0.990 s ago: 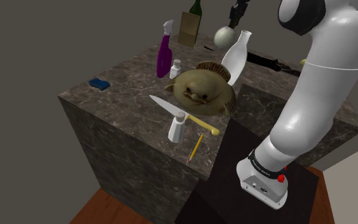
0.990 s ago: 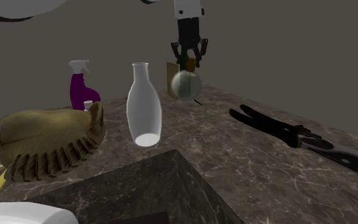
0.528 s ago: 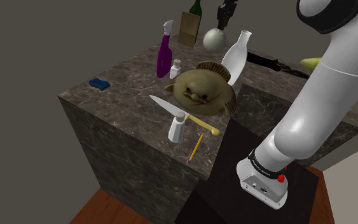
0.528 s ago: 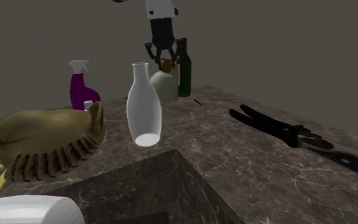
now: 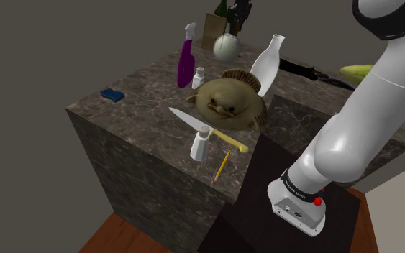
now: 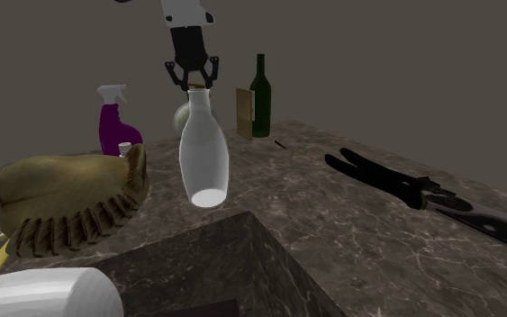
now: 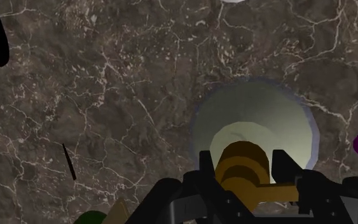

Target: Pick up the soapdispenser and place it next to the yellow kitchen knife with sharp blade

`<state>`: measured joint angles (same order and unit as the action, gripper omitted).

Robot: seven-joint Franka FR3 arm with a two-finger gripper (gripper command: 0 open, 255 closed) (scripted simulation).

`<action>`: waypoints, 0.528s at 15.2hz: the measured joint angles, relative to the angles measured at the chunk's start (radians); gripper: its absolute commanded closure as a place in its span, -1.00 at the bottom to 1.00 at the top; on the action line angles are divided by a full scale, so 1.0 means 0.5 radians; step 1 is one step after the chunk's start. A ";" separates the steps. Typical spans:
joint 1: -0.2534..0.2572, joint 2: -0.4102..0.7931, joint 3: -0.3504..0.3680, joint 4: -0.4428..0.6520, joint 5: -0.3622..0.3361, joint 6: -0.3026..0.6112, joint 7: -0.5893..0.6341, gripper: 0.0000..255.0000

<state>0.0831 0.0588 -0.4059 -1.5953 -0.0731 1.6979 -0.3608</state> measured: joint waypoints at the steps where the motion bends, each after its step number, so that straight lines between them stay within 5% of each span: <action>1: 0.032 -0.038 0.026 -0.043 -0.019 0.003 0.058 1.00; 8: 0.201 -0.058 0.182 -0.033 -0.043 -0.057 0.381 1.00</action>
<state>0.1834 0.0297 -0.3152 -1.6119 -0.0947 1.6695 -0.1702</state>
